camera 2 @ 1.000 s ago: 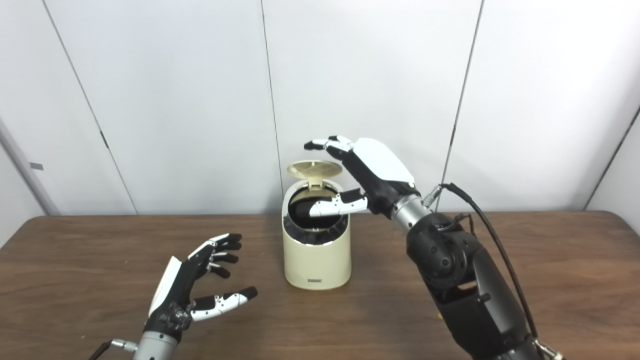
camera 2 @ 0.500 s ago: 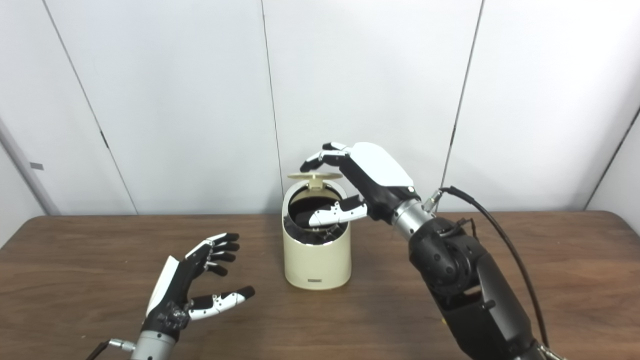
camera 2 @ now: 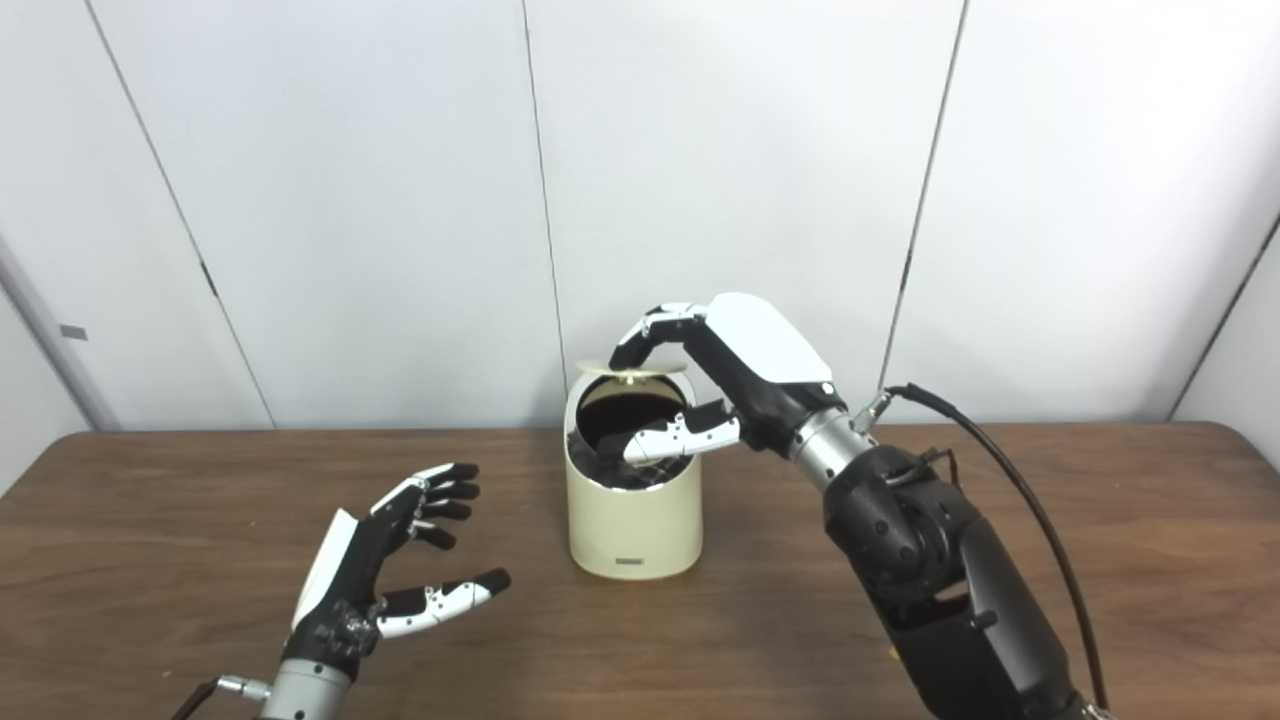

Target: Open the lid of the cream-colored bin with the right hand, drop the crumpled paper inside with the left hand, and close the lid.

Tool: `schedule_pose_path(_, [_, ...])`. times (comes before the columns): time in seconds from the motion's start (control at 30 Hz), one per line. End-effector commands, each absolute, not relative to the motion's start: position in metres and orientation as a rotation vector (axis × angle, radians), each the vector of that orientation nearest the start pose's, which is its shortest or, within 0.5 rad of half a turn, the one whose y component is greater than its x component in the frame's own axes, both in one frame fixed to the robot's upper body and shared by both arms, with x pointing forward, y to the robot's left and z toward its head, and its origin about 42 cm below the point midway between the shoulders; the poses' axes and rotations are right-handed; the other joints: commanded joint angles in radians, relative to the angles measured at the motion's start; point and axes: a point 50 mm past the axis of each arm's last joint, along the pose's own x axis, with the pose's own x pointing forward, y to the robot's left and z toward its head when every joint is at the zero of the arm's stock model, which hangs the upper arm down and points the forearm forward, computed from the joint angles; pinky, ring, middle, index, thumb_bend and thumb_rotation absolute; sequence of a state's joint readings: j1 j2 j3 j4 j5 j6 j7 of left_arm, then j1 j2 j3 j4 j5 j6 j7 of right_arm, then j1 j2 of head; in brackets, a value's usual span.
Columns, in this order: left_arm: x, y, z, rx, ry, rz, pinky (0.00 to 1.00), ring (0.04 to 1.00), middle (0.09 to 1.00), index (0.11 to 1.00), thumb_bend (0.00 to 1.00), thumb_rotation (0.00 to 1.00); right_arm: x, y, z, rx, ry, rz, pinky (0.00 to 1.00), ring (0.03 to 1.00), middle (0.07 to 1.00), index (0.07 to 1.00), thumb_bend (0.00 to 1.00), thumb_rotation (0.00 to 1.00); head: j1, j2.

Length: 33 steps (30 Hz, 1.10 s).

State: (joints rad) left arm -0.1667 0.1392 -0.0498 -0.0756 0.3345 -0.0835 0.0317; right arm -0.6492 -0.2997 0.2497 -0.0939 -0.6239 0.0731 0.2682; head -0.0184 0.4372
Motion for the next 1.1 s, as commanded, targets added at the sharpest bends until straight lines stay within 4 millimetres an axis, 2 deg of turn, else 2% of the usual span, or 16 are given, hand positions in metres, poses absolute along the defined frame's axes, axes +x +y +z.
schedule_pose_path(0.0, [0.337,0.224,0.195,0.46,-0.417,-0.026,0.6,0.718,0.761,0.803,0.77,0.14,0.417,-0.172,0.346,-1.055,-0.664,0.271,0.89,0.841,0.65,0.608,0.7,0.59,-0.002,0.003])
schedule_pose_path(0.1, [0.338,0.223,0.195,0.462,-0.415,-0.026,0.61,0.721,0.76,0.803,0.77,0.14,0.417,-0.171,0.341,-1.077,-0.658,0.282,0.96,0.838,0.637,0.61,0.69,0.58,-0.002,0.003])
schedule_pose_path(0.2, [0.337,0.223,0.194,0.461,-0.412,-0.025,0.6,0.719,0.761,0.804,0.77,0.14,0.416,-0.171,0.336,-1.089,-0.661,0.289,0.99,0.833,0.626,0.607,0.68,0.57,0.002,0.008])
schedule_pose_path(0.37, [0.337,0.222,0.194,0.465,-0.407,-0.023,0.6,0.705,0.752,0.801,0.77,0.14,0.414,-0.17,0.327,-1.144,-0.673,0.289,0.93,0.81,0.609,0.603,0.68,0.56,0.005,0.012])
schedule_pose_path(0.53, [0.336,0.221,0.194,0.467,-0.403,-0.021,0.59,0.708,0.753,0.802,0.77,0.16,0.413,-0.169,0.319,-1.153,-0.643,0.314,1.0,0.83,0.622,0.616,0.69,0.58,0.008,0.016])
schedule_pose_path(0.77, [0.336,0.22,0.195,0.465,-0.401,-0.019,0.59,0.708,0.754,0.803,0.77,0.15,0.411,-0.167,0.31,-1.241,-0.681,0.341,1.0,0.833,0.626,0.622,0.71,0.58,0.011,0.023])
schedule_pose_path(1.07, [0.335,0.22,0.195,0.461,-0.399,-0.019,0.59,0.71,0.759,0.806,0.77,0.14,0.409,-0.165,0.305,-1.259,-0.682,0.354,1.0,0.823,0.615,0.617,0.73,0.58,0.015,0.033])
